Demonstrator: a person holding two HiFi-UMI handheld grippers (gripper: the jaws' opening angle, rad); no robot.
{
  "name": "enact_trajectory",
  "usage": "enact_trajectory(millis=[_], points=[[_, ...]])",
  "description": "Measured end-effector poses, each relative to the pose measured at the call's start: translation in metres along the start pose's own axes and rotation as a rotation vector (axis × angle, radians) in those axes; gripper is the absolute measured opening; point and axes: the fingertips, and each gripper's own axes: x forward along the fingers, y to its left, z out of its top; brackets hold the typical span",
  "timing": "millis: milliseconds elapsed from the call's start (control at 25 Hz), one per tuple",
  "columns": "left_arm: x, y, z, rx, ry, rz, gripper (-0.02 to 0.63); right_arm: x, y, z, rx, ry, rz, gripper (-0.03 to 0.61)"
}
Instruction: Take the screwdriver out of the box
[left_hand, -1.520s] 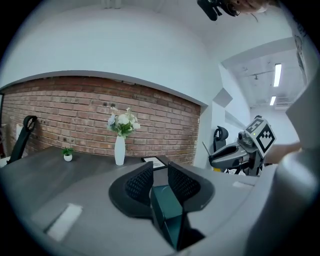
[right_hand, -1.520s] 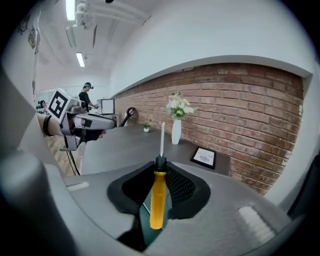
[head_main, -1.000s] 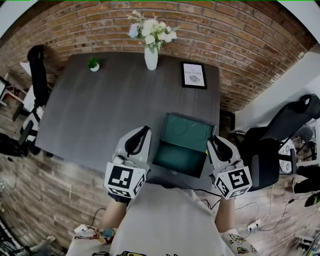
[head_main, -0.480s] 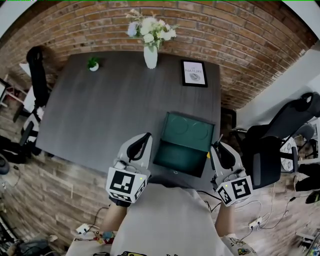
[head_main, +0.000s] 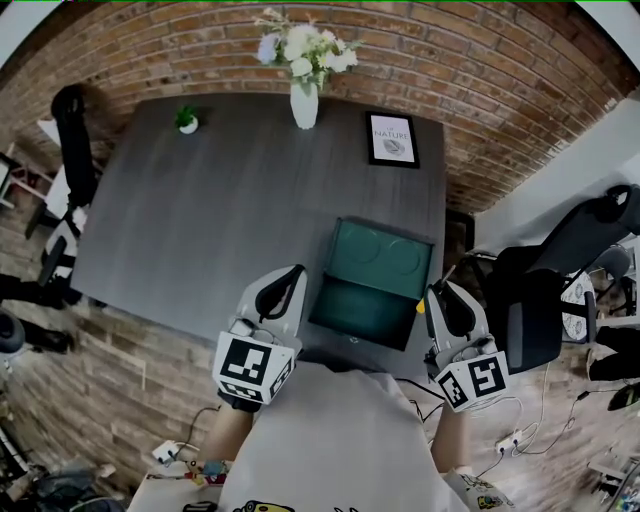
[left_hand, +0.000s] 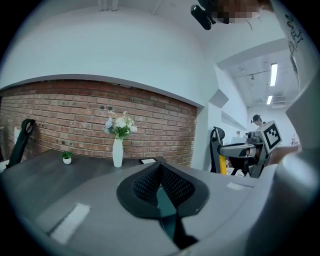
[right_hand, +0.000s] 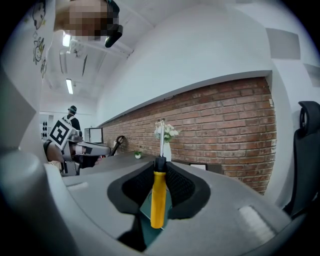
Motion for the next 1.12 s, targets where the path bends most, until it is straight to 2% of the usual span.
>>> enact_trajectory(millis=[1120], points=[[-0.004,0.018,-0.005,-0.013,0.011,0.021,0.000,0.009,0.010,0.001,0.000,0.003,0.009,0.075]])
